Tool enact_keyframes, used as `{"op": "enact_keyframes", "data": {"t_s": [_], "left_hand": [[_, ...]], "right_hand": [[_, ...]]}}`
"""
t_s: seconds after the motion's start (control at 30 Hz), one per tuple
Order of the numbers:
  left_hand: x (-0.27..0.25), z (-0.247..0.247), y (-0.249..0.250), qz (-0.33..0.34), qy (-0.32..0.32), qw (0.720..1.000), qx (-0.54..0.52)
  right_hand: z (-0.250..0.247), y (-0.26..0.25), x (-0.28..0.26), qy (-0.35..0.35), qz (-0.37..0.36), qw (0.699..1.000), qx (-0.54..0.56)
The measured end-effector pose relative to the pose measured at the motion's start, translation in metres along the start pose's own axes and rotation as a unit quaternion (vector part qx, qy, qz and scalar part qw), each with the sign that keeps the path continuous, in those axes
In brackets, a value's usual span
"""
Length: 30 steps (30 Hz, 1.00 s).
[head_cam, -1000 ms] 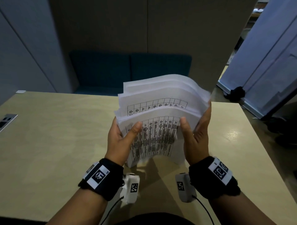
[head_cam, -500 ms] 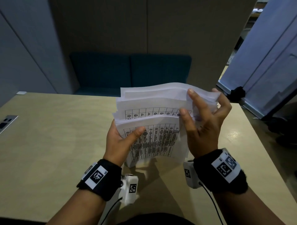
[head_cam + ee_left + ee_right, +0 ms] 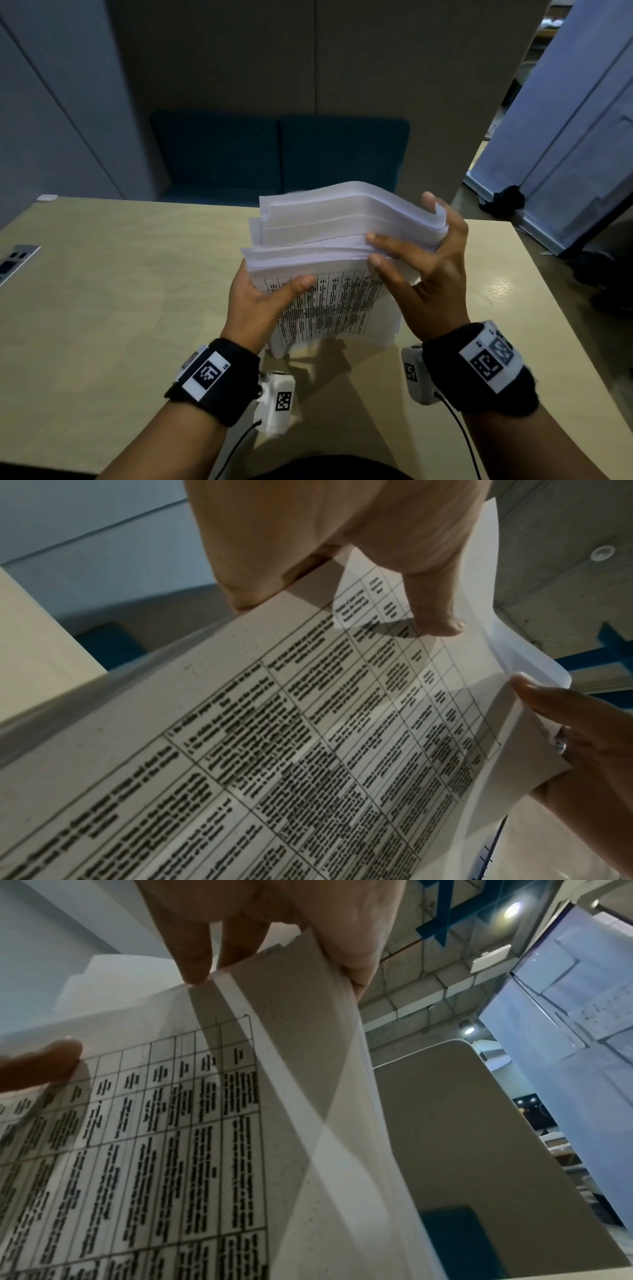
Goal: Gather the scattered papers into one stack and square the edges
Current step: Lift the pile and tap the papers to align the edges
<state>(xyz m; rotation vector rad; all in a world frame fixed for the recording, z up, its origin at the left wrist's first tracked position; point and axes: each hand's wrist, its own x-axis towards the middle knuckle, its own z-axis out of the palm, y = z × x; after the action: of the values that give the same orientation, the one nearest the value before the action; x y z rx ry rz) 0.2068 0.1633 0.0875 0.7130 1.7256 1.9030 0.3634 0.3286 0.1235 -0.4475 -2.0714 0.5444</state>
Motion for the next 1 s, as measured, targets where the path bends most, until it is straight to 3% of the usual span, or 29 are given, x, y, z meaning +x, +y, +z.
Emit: {"op": "enact_keyframes", "data": {"t_s": [0.7, 1.0], "left_hand": [[0.0033, 0.0, 0.0001, 0.017, -0.006, 1.0, -0.005], [0.0034, 0.0006, 0.0001, 0.019, -0.009, 1.0, -0.011]], "right_hand": [[0.0045, 0.0001, -0.0042, 0.002, 0.009, 0.999, -0.038], [0.0049, -0.0036, -0.0023, 0.04, 0.043, 0.998, -0.001]]}}
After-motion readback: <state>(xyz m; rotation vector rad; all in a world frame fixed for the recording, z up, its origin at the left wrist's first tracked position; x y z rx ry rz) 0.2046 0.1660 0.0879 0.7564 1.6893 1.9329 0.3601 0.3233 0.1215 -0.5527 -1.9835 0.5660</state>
